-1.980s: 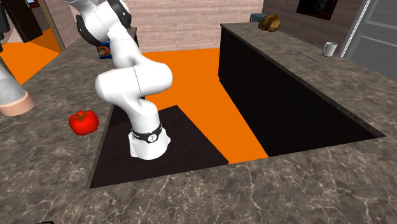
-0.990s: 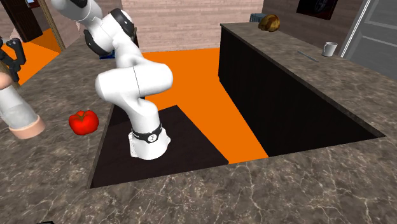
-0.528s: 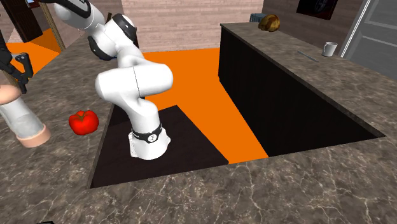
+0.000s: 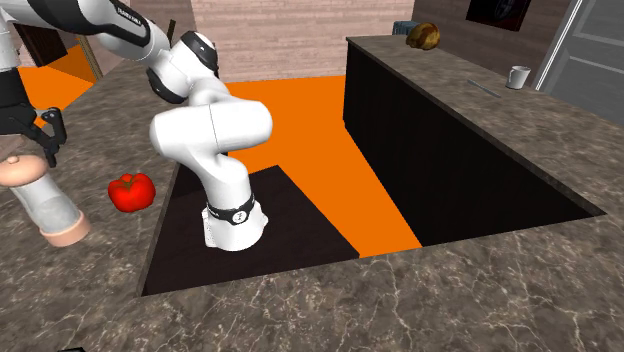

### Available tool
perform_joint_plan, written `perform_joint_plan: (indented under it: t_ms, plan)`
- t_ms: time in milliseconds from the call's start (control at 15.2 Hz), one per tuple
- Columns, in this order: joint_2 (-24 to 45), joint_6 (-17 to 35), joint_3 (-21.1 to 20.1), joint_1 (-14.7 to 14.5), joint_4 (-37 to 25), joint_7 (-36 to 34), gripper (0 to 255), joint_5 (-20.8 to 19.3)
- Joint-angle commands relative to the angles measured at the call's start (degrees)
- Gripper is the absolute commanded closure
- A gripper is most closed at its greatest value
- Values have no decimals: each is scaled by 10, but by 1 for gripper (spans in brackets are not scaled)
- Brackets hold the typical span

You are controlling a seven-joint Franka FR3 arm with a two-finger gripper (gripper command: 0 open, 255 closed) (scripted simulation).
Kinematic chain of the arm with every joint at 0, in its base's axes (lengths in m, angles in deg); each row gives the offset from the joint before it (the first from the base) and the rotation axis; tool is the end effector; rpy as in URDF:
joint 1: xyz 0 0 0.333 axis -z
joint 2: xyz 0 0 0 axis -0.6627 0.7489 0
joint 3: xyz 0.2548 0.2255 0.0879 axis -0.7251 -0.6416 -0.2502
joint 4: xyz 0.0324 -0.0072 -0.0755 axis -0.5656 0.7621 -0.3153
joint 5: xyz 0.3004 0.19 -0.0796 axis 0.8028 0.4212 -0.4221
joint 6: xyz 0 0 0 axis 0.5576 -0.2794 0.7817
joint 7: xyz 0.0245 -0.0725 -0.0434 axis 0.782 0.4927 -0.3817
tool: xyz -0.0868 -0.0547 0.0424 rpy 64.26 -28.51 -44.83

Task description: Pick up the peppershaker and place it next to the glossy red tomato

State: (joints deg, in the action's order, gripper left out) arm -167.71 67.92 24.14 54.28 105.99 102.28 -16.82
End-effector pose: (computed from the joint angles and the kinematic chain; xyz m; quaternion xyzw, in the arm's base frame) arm -0.0823 -0.2785 0.4814 0.9960 -0.0016 0.0178 0.0871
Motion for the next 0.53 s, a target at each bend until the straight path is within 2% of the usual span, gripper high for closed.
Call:
perform_joint_plan:
  t_ms: [0, 462]
  plan:
    - [-10, 6, 13, 6, 15, 0, 255, -13]
    - [-43, 22, 60, 31, 62, 3, 255, -56]
